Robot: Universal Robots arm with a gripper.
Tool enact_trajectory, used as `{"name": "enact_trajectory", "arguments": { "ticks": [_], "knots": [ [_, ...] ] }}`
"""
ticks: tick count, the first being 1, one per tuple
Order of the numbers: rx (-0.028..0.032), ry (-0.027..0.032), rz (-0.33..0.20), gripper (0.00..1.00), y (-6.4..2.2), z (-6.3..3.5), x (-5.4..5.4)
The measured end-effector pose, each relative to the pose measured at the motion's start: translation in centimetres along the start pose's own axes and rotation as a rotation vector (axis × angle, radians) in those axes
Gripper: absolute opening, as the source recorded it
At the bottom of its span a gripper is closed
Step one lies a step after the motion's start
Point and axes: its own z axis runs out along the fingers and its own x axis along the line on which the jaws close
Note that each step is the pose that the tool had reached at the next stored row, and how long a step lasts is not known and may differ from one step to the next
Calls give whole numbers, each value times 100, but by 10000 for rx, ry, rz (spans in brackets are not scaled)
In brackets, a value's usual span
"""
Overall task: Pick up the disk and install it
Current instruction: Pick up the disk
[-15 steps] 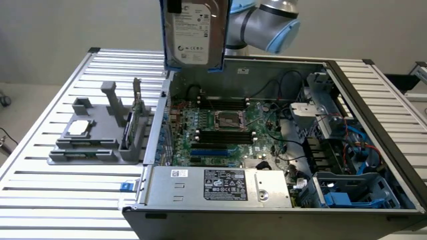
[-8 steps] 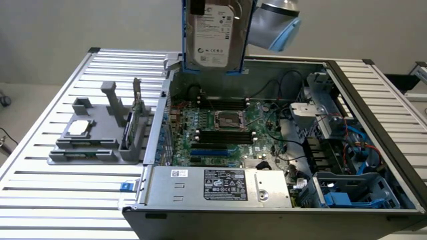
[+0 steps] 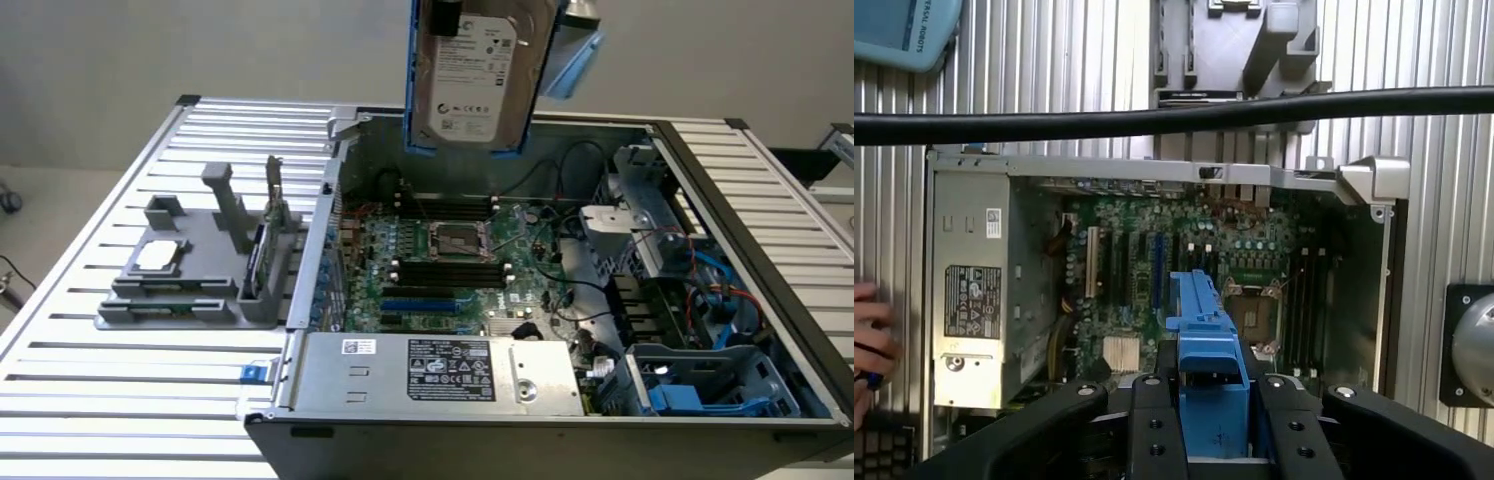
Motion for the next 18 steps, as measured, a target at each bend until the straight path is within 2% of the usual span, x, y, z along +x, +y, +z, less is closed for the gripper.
{"name": "enact_trajectory", "arguments": {
  "ticks": [18],
  "knots": [
    [-84,-4,-1,33,-731,-60,400]
  ]
}}
